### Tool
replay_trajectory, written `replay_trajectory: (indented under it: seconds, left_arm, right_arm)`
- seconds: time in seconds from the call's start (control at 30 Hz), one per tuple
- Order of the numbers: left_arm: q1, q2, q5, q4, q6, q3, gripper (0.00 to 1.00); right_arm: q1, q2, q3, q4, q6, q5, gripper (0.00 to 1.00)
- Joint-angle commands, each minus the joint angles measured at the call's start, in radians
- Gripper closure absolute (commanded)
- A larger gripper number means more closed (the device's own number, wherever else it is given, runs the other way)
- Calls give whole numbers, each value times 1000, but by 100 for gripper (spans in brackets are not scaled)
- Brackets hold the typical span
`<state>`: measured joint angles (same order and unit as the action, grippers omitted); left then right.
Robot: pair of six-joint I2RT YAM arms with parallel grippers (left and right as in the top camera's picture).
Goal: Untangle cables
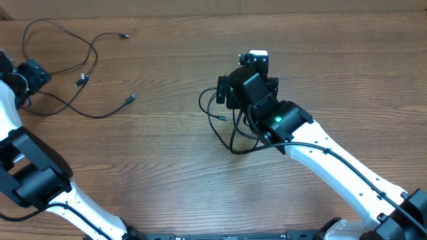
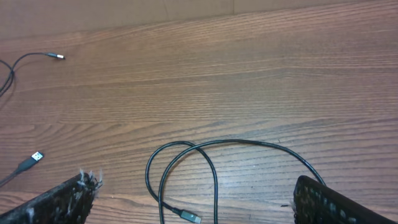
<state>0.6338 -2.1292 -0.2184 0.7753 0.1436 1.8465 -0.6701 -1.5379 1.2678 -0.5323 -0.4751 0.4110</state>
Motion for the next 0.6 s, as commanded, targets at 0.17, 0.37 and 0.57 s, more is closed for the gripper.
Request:
replay_trajectory:
  seconds: [0.17,0.37,0.57]
  left_arm:
    - [-114,-94,-66,-39,-421,-39,26]
    - [-177,-146,-60,-59,-646,-39,35]
    - [-171,-217,46,-66,-715,-39,45]
  right_arm:
    - [-2,24,7,5,-3,14,0]
    - [-2,24,7,5,-3,14,0]
    - [-2,24,7,5,-3,14,0]
